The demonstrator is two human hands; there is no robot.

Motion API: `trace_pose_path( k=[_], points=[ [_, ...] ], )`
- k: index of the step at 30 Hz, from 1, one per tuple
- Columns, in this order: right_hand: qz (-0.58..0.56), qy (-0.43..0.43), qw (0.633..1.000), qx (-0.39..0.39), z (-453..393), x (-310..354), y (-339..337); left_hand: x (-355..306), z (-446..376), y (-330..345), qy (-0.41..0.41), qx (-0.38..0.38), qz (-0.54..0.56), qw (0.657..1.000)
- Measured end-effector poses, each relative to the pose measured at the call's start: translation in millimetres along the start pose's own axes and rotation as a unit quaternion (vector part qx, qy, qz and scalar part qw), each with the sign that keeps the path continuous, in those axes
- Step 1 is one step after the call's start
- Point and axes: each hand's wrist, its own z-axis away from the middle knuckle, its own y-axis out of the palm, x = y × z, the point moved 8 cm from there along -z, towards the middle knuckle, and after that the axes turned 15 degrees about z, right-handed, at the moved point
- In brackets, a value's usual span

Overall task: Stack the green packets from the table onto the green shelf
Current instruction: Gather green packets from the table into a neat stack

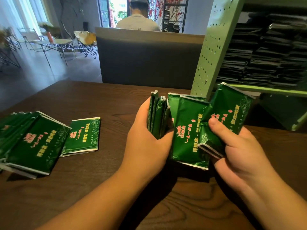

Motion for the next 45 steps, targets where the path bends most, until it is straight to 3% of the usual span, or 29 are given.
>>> trace_pose_path(
  k=[4, 7, 9, 11, 15, 22, 25, 32, 37, 45],
  points=[
    [-0.041, 0.035, 0.997, 0.061, 4.4, -4.4, 11.4, 3.5, 2.7, 11.1, -0.046, 0.061, 0.017, 0.997],
    [-0.061, 0.064, 0.993, 0.082, 4.9, -10.7, 17.6, 12.8, 9.9, 22.1, -0.128, 0.091, 0.123, 0.98],
    [-0.076, 0.077, 0.99, 0.091, 3.2, -12.9, 18.8, 24.7, 15.6, 28.2, -0.219, 0.091, 0.269, 0.933],
    [-0.093, 0.091, 0.986, 0.104, 2.2, -14.7, 19.0, 28.1, 18.6, 31.4, -0.259, 0.092, 0.349, 0.896],
    [-0.136, 0.107, 0.974, 0.143, 2.9, -16.8, 21.8, 25.0, 19.0, 33.7, -0.26, 0.109, 0.332, 0.9],
    [-0.11, 0.078, 0.986, 0.101, -6.6, -8.6, 6.6, 29.3, 19.4, 29.8, -0.318, 0.07, 0.4, 0.857],
    [-0.078, 0.066, 0.993, 0.066, -6.7, -8.7, 5.2, 27.7, 19.7, 30.1, -0.32, 0.079, 0.383, 0.863],
    [0.015, 0.043, 0.999, 0.004, -4.1, -13.3, -0.1, 20.5, 18.6, 34.5, -0.238, 0.12, 0.301, 0.916],
    [0.049, 0.004, 0.997, -0.062, -5.7, -6.8, -9.0, 26.7, 16.2, 27.8, -0.268, 0.061, 0.327, 0.904],
    [0.056, 0.055, 0.995, -0.055, -5.3, -8.6, -16.5, 27.9, 9.4, 8.0, -0.248, -0.037, 0.298, 0.921]
  ],
)
